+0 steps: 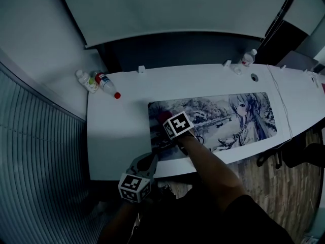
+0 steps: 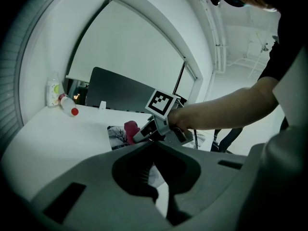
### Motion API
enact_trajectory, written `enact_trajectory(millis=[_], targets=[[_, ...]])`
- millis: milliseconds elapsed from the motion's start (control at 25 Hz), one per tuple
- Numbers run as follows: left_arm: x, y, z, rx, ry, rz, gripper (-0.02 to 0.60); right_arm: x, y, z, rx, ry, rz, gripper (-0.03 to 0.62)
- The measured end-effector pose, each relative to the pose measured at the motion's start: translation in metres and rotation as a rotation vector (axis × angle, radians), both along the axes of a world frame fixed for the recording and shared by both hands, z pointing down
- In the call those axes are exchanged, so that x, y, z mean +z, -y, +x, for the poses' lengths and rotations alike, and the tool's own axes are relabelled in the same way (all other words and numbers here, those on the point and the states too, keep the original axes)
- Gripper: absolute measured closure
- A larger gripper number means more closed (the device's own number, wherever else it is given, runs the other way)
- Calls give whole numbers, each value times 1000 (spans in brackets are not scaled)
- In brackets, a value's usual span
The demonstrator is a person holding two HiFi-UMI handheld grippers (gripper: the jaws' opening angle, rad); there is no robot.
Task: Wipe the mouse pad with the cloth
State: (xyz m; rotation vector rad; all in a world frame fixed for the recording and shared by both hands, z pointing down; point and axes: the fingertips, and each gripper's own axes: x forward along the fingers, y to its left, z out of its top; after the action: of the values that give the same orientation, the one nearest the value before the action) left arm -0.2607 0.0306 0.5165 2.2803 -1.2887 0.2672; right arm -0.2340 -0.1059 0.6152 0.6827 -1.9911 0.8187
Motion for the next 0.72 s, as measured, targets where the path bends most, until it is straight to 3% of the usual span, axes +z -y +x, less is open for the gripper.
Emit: enact_trajectory(millis=[280, 480, 720], targets=[[-7, 6, 12, -22, -10, 12, 575, -28, 19, -18, 19, 147, 30, 485], [-20, 29, 27, -81, 32, 35, 575, -25, 42, -15, 4, 167, -4, 485], [-13, 47, 48, -179, 31, -17, 575, -6, 58, -4, -64, 160, -71, 485]])
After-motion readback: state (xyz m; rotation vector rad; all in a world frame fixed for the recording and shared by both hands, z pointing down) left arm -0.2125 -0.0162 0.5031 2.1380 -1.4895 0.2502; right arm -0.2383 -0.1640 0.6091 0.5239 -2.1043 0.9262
